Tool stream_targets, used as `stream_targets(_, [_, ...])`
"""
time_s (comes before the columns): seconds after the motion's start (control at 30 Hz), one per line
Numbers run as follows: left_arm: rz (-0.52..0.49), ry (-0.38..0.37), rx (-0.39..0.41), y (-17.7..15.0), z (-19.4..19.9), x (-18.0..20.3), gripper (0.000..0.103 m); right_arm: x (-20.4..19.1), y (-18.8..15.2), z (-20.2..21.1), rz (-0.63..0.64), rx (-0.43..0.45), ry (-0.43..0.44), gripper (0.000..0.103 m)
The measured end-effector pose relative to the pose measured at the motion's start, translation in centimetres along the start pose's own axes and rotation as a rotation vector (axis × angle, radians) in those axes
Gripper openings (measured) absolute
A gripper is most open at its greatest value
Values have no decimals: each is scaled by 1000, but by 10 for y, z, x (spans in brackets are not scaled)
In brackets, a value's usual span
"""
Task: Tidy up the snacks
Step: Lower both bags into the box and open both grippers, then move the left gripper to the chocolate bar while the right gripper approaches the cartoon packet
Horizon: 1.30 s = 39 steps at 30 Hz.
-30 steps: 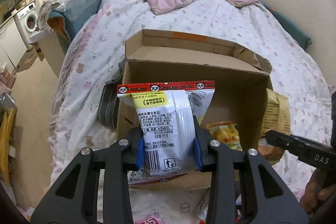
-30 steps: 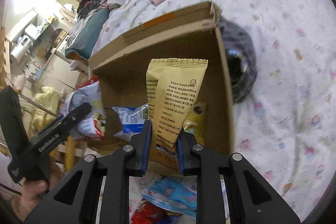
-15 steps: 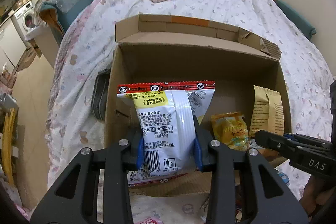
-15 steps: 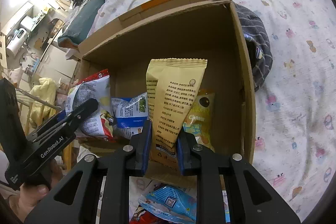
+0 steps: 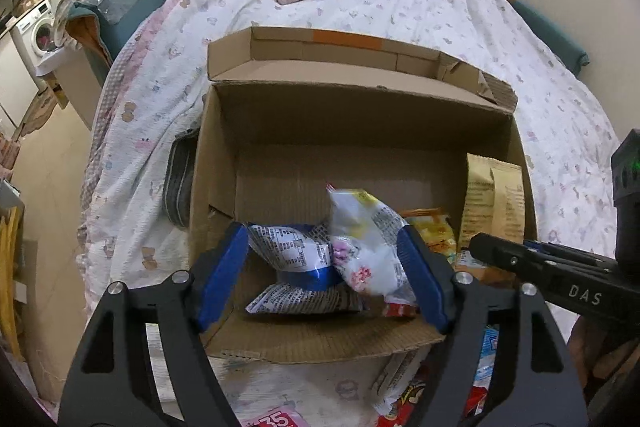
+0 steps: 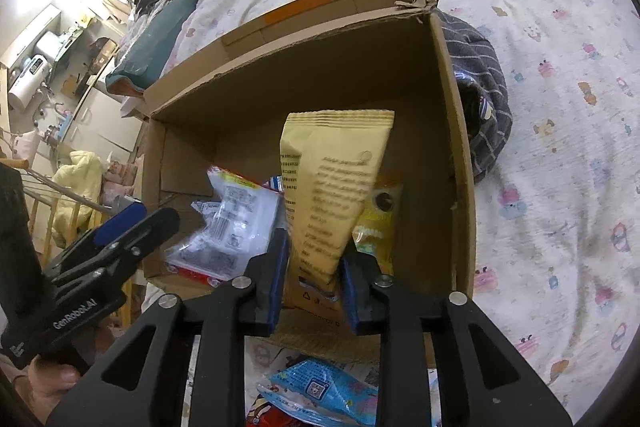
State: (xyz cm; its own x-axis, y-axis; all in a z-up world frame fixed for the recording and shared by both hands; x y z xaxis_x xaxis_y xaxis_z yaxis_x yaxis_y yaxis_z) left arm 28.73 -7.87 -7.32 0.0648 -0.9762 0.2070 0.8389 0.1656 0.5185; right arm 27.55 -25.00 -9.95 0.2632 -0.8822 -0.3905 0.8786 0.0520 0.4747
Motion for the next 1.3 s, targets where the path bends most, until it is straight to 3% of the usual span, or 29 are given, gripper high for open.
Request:
stream_targets(0.1, [13, -1, 2, 1, 1, -4, 74, -1, 1, 4, 8, 20, -12, 68])
stream_targets(0.13, [16, -2, 2, 1, 2, -6, 74, -1, 3, 7, 12, 35, -18, 70])
stream_targets(0.73, [16, -21, 15, -5, 15, -12, 74, -6, 2, 24, 28, 69, -11, 71])
stream_targets(1.0, [-4, 6, 24, -8, 27, -11, 74, -5, -4, 45, 24, 102, -16, 71])
stream_targets(1.3, [63, 1, -2, -21, 54, -23, 74, -11, -15, 71, 27, 139, -20, 71])
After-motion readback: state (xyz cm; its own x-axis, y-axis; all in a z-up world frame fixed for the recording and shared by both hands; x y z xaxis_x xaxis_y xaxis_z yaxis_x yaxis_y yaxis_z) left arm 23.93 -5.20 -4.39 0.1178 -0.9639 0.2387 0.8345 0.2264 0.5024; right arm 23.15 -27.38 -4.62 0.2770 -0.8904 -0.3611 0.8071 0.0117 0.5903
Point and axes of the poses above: each gripper's, at about its wrist camera, not at the fingertips, and z roughly against the way its jaws point, x to its right, y to its top, the point moved 6 cm from there along -z, roughly the way its jaws point, and after that the axes turned 13 degrees about z, right-handed, at the moved point
